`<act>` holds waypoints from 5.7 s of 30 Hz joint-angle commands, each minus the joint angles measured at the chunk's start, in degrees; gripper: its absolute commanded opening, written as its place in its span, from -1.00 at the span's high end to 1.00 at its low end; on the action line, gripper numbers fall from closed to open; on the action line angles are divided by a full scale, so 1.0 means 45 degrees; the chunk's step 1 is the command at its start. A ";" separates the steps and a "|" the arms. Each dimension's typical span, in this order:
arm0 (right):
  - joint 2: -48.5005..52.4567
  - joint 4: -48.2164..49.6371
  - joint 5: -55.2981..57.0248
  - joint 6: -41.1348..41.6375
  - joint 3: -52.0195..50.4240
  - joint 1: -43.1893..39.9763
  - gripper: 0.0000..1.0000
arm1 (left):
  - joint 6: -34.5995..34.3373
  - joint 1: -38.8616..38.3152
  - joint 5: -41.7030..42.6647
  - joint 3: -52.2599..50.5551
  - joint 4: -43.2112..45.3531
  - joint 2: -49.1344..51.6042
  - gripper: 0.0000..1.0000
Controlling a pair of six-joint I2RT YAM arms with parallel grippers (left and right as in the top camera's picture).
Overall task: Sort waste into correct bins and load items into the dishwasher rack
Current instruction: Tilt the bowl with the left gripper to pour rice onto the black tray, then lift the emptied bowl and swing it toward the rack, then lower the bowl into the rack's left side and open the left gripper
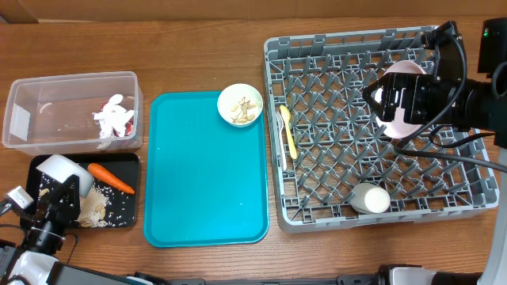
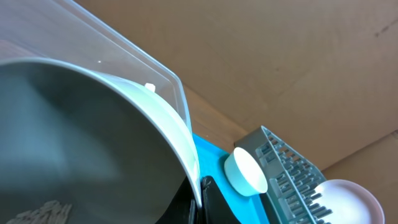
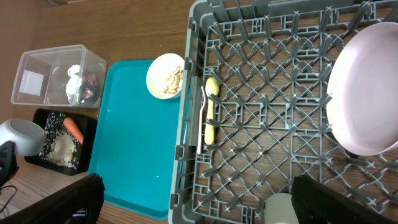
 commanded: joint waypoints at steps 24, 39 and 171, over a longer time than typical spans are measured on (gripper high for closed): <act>-0.0024 0.0063 0.0039 0.0010 0.0034 0.0058 -1.00 | -0.0559 -0.0840 0.1297 -0.0306 0.1379 0.0083 0.92; -0.0024 0.0063 0.0039 0.0010 0.0034 0.0058 -1.00 | 0.0087 -0.0899 0.1491 -0.0325 0.1282 0.0141 0.91; -0.0024 0.0063 0.0039 0.0010 0.0034 0.0058 -1.00 | -1.7189 -1.9802 -0.5654 0.6300 1.7180 1.0224 -1.00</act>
